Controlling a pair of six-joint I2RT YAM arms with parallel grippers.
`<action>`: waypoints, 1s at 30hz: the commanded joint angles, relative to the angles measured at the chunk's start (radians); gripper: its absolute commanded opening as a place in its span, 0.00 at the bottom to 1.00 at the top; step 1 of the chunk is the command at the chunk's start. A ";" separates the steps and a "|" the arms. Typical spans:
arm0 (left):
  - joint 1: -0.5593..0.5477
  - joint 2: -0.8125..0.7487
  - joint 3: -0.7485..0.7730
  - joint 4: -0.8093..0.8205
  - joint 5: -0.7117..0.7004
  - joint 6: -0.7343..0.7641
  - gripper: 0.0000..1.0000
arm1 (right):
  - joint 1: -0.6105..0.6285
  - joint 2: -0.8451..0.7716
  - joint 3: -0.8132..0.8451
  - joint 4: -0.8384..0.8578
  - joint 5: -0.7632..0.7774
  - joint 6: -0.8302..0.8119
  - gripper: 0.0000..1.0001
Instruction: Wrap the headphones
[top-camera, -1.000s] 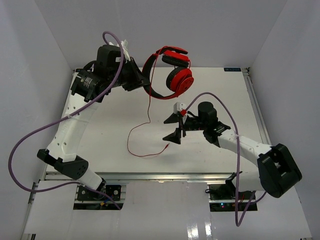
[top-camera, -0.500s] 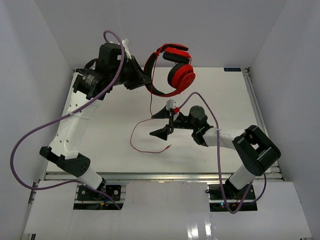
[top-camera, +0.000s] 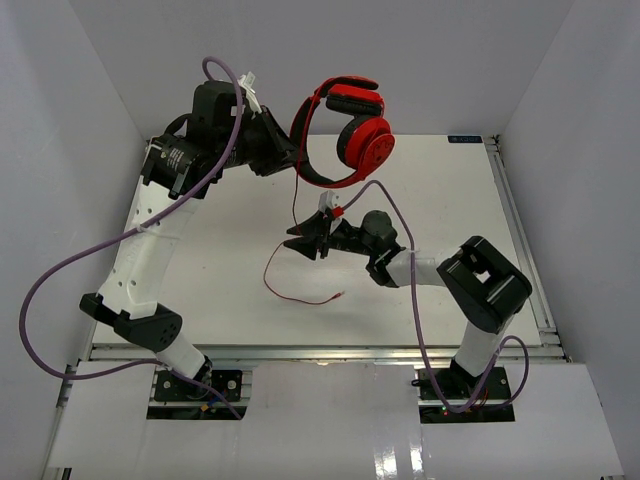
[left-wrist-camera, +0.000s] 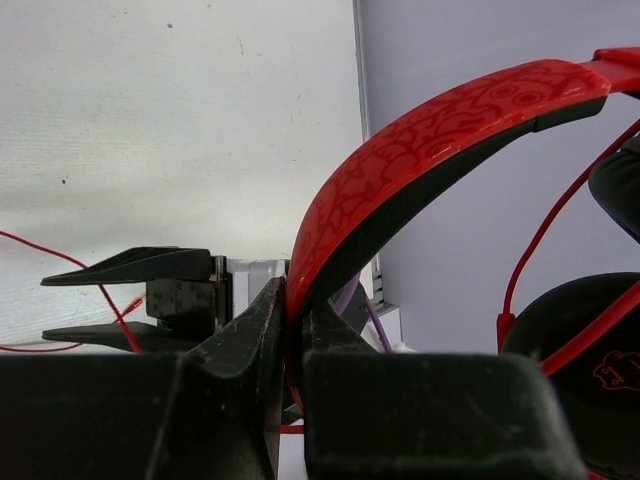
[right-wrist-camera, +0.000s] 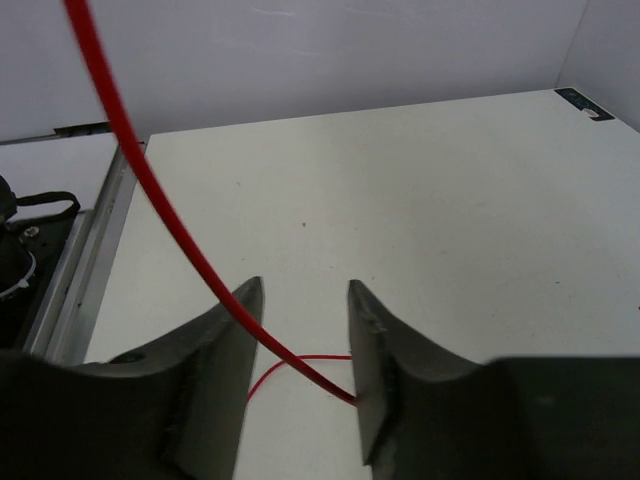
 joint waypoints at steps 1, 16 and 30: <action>0.000 -0.042 0.046 0.071 0.030 -0.045 0.00 | 0.012 0.015 0.042 0.039 -0.028 -0.025 0.35; 0.000 -0.103 -0.016 -0.009 -0.234 0.121 0.00 | -0.180 -0.372 -0.190 -0.351 -0.120 -0.309 0.08; 0.003 -0.113 -0.056 -0.041 -0.514 0.287 0.00 | -0.212 -0.607 -0.027 -1.121 -0.343 -0.668 0.08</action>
